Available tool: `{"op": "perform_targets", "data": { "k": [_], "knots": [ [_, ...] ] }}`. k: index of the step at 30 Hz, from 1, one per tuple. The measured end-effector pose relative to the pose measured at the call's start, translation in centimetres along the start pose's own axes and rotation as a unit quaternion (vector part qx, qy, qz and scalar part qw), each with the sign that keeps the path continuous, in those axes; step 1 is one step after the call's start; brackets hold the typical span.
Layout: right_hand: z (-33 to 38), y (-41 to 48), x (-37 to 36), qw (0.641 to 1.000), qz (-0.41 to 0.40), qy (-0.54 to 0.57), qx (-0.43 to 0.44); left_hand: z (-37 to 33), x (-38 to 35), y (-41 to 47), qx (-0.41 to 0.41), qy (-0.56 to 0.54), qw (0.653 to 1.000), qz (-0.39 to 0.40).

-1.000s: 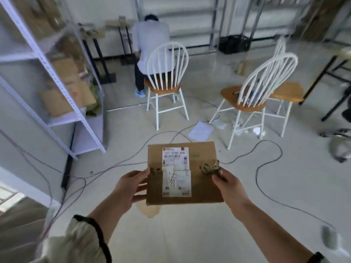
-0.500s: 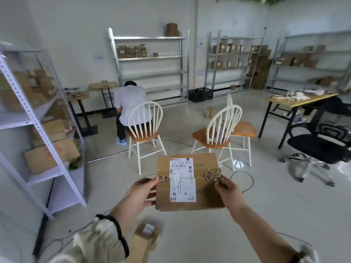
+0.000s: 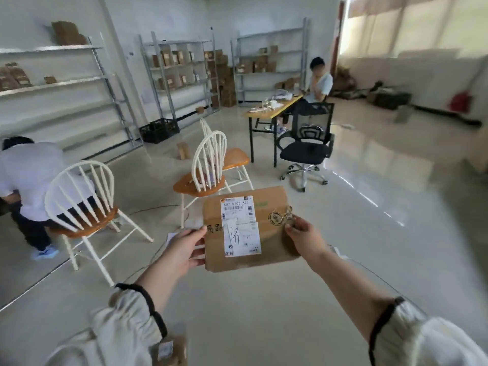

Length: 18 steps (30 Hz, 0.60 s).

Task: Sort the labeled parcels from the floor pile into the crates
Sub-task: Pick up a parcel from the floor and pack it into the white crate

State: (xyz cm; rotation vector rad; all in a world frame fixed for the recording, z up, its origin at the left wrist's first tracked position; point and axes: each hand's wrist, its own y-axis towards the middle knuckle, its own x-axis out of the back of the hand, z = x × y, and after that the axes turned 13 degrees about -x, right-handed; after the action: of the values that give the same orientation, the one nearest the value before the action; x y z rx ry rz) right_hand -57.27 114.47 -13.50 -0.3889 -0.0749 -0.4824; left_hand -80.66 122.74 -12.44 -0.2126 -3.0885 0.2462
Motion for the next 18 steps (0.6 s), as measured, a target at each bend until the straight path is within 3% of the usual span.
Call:
{"op": "perform_targets", "data": {
  "k": [9, 18],
  "knots": [
    [-5.2, -8.2, 17.6, 0.970, -0.230, 0.076, -0.036, 0.3, -19.5, -2.7, -0.004, 0.041, 0.963, 0.267],
    [-13.9, -26.6, 37.1, 0.869, -0.464, 0.163, -0.058, 1.0, -44.0, -21.5, -0.041, 0.074, 0.846, 0.526]
  ]
}}
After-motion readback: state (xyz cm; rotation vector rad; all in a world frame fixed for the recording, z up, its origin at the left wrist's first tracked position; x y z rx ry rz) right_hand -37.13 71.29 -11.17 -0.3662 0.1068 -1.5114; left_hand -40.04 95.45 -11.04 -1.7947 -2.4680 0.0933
